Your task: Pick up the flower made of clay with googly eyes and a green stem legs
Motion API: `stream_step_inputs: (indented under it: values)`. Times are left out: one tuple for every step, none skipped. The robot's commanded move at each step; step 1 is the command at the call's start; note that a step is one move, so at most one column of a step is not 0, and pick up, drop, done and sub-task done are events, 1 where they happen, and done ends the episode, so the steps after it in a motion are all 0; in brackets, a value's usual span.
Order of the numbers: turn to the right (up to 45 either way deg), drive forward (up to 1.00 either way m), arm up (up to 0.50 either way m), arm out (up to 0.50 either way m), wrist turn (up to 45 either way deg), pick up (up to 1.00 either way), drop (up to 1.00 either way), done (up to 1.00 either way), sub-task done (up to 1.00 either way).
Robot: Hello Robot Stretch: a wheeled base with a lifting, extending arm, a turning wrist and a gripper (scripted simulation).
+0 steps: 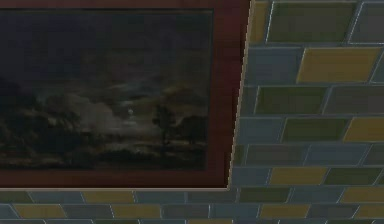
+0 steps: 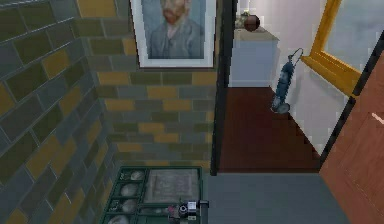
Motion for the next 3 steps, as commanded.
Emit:
stream_step_inputs:
  values:
    - [0.0, 0.0, 0.0, 0.0, 45.0, 0.0, 0.0, 0.0, 0.0]
    - [0.0, 0.0, 0.0, 0.0, 45.0, 0.0, 0.0, 0.0, 0.0]
    - [0.0, 0.0, 0.0, 0.0, 45.0, 0.0, 0.0, 0.0, 0.0]
